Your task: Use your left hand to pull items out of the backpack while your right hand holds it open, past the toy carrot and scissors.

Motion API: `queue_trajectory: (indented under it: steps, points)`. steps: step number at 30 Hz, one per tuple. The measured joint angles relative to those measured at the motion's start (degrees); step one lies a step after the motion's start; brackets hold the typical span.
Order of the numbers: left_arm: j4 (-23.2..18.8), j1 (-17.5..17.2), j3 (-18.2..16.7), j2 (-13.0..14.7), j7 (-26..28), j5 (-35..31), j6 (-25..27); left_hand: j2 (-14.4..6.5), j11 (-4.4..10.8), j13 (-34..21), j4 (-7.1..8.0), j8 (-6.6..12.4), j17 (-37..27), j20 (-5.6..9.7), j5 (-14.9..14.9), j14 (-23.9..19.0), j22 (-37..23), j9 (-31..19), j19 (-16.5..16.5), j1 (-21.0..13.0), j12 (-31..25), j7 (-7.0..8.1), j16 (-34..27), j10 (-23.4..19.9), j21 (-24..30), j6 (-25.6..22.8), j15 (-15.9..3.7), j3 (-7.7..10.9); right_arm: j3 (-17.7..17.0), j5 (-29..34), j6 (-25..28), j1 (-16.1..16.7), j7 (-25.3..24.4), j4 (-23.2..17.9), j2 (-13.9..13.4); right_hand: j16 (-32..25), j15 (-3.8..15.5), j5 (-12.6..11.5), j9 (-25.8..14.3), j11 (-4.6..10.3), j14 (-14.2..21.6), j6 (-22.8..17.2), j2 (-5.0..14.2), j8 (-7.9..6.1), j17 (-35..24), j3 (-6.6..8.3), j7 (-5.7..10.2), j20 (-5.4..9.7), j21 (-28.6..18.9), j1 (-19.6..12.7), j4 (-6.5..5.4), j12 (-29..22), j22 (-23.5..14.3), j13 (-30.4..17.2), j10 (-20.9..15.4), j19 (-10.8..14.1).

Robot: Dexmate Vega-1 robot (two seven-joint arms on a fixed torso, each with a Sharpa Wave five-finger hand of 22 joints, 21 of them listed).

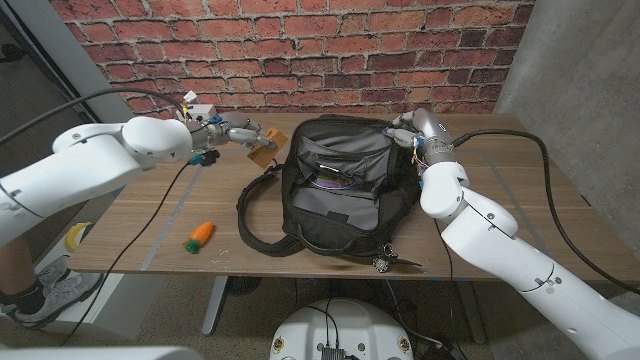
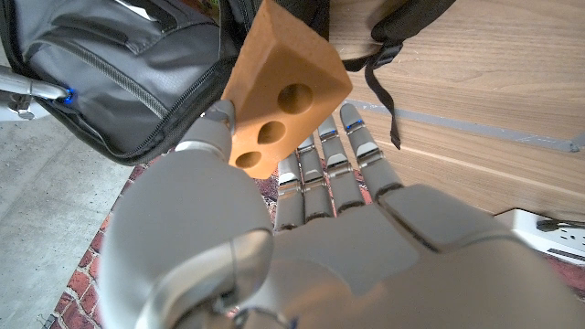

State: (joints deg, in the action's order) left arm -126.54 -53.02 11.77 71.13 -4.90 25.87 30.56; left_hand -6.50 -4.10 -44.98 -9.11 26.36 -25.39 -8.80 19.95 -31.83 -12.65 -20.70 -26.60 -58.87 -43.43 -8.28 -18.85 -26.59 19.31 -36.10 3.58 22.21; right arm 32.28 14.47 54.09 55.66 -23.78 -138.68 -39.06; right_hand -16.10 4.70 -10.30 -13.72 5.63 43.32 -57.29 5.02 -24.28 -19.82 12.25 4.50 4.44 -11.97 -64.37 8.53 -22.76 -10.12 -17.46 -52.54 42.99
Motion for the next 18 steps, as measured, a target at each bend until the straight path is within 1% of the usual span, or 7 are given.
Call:
queue_trajectory:
  steps: [1,2,3,10,12,15,18]
  points:
    - [0.0,0.0,0.0,0.0,0.07,0.0,-0.05,0.04,0.0,0.0,-0.04,0.03,0.0,0.0,0.0,0.0,0.0,0.0,0.0,0.04,0.0,0.0,0.0,0.0,0.0,0.0,0.0,0.04,-0.08,0.0,0.0,0.02,0.0,-0.29,-0.15,0.15,-0.15,0.0,-0.02,-0.2,-0.15,0.02,0.0,0.0,0.0,0.0,0.02,0.15,0.0,0.0,0.0,0.0,0.0,0.0,0.2,-0.18]
    - [0.37,0.86,0.98,-0.47,0.19,0.0,-0.12,0.06,0.0,0.04,-0.16,0.06,0.0,0.0,0.0,0.0,0.0,0.0,0.0,0.06,0.0,0.0,0.0,0.0,0.2,0.0,0.0,0.16,-0.18,-1.53,0.71,0.04,0.34,-0.69,-0.35,0.23,-0.3,0.0,-0.07,-0.32,-0.32,0.22,0.0,0.0,-0.09,0.0,0.22,0.05,0.0,0.0,0.0,0.0,-0.01,0.0,0.32,-0.5]
    - [0.5,1.07,1.24,-0.63,0.36,0.0,-0.16,0.06,0.0,0.09,-0.23,0.16,0.0,0.0,0.0,0.0,0.0,0.0,0.0,0.06,0.0,0.0,0.0,0.0,0.42,0.0,0.0,0.23,-0.24,-2.09,0.94,0.05,0.46,-1.01,-0.57,0.23,-0.1,0.0,-0.11,-0.27,-0.53,0.31,0.0,0.0,-0.23,0.0,0.31,-0.04,0.0,0.0,0.0,0.25,0.0,0.0,0.53,-0.58]
    - [0.92,1.23,1.69,-1.18,2.02,0.55,-0.53,0.07,0.0,0.17,-0.23,0.16,-0.27,0.0,0.0,0.0,0.0,0.0,0.0,0.06,-0.23,0.01,0.0,0.0,0.43,0.0,0.0,0.23,-0.62,-4.77,1.94,-0.05,0.98,-2.88,-1.91,0.23,-0.32,0.0,-0.51,-0.5,-0.93,0.62,0.01,0.0,-0.53,0.0,0.01,-0.26,0.0,-0.01,0.0,0.4,-0.01,-0.25,1.12,-0.8]
    - [0.99,0.87,1.63,-1.31,2.37,0.8,-0.58,0.14,0.0,0.17,-0.23,0.16,-0.27,0.0,0.0,0.0,0.0,0.0,0.0,-0.01,-0.23,0.01,0.0,0.0,0.43,0.0,0.0,0.23,-0.7,-5.34,2.15,-0.1,1.1,-3.18,-2.17,0.23,-0.32,0.0,-0.55,-0.8,-0.93,0.93,0.17,0.0,-0.53,0.0,-0.3,-0.24,0.0,-0.17,0.0,0.4,-0.01,-0.25,1.42,-0.99]
    - [1.16,-0.41,0.92,-1.59,3.51,1.42,-0.91,0.14,0.0,0.17,-0.21,0.16,-0.26,0.0,0.0,0.0,0.0,0.0,0.0,-0.01,-0.23,0.01,0.22,0.0,0.43,0.0,0.0,0.25,-0.89,-6.86,2.62,-0.17,1.4,-3.86,-2.79,0.22,-0.34,-0.01,-0.58,-0.9,-1.31,0.93,0.4,0.0,-0.53,0.0,-0.3,-0.24,0.0,-0.21,0.0,0.4,-0.01,-0.25,1.53,-0.99]
    - [1.35,-2.03,0.04,-2.02,4.83,2.13,-1.4,0.15,0.0,0.21,0.03,0.16,-0.26,0.0,0.0,0.0,0.0,0.0,0.0,-0.01,-0.23,0.01,0.22,0.0,0.43,0.0,0.0,0.49,-1.08,-8.23,2.99,-0.27,1.61,-4.74,-3.51,0.44,-0.42,-0.01,-0.81,-1.11,-1.63,1.33,0.53,-0.05,-0.53,0.0,-0.71,-0.22,0.0,-0.09,0.0,0.73,-0.01,-0.25,1.73,-1.0]
